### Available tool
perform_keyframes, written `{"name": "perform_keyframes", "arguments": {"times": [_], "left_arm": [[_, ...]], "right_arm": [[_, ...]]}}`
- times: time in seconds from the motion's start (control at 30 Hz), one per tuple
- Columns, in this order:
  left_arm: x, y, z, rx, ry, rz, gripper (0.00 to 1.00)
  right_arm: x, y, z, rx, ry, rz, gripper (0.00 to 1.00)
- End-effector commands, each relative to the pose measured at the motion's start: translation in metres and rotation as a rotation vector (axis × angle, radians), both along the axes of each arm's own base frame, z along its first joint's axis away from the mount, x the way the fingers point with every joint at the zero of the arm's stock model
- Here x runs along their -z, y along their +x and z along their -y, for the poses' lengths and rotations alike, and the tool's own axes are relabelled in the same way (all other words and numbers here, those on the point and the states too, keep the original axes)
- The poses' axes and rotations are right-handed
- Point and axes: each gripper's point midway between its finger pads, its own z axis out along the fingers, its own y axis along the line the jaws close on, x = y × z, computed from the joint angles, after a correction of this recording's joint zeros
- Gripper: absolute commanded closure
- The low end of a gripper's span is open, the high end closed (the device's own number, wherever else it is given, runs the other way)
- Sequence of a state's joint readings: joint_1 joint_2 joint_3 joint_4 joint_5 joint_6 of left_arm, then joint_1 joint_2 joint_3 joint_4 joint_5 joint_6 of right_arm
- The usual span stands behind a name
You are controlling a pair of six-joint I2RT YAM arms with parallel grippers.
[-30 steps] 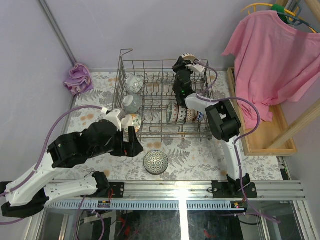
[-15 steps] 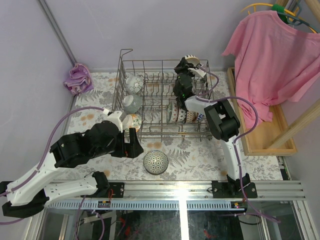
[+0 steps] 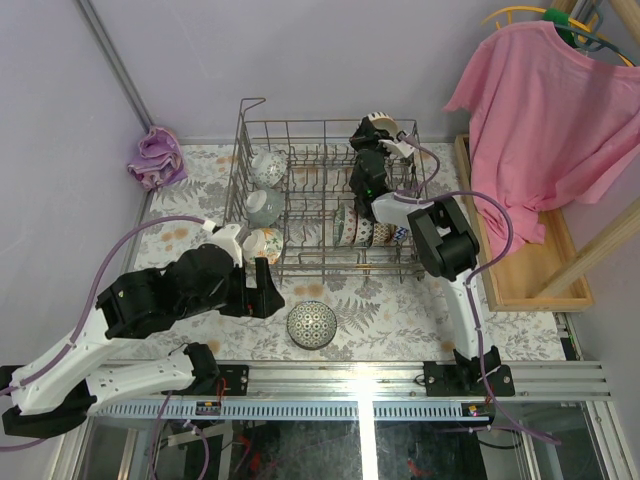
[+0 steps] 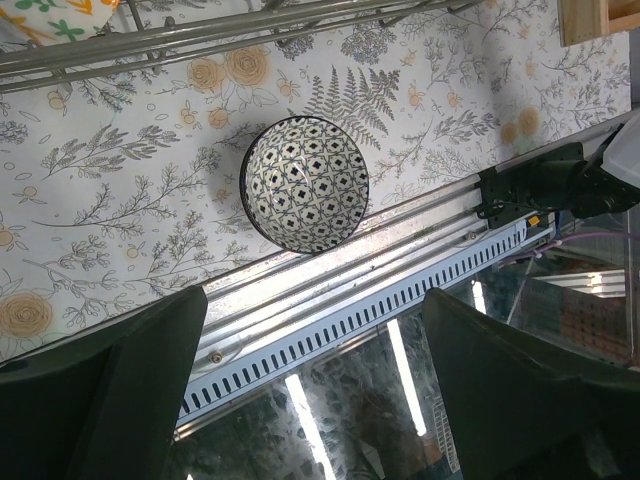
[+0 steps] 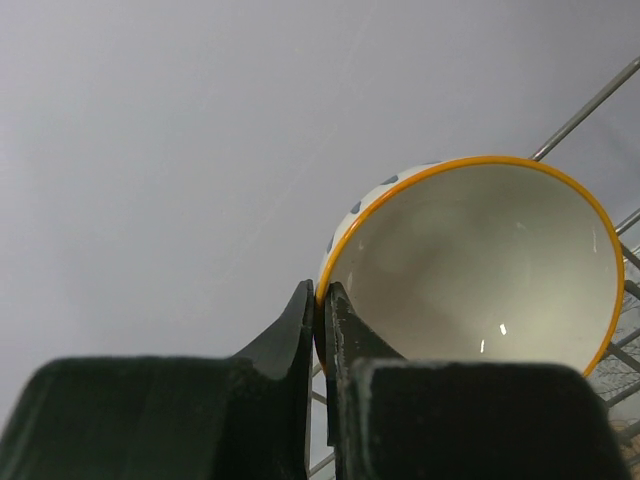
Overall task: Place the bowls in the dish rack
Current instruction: Place the bowl in the dish rack.
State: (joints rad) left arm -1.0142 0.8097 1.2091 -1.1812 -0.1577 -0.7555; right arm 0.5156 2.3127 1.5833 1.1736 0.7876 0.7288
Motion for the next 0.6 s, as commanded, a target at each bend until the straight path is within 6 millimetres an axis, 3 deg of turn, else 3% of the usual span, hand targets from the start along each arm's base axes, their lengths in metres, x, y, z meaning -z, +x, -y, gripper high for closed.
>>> {"name": "perform_keyframes", "arguments": {"times": [0.0, 0.3, 0.57], "left_arm": [[-0.006, 0.000, 0.003, 0.002, -0.025, 0.008, 0.12], [-0.006, 0.001, 0.004, -0.010, -0.041, 0.009, 0.12], [-0.007, 0.001, 0.003, -0.013, -0.047, 0.013, 0.12]], "right_arm": [[0.008, 0.000, 0.003, -0.058, 0.080, -0.035, 1.00], [0.036, -0.004, 0.021, -0.142, 0.182, -0.184, 1.00], [0.034, 0.001, 0.017, -0.153, 0.162, -0.201, 1.00]]}}
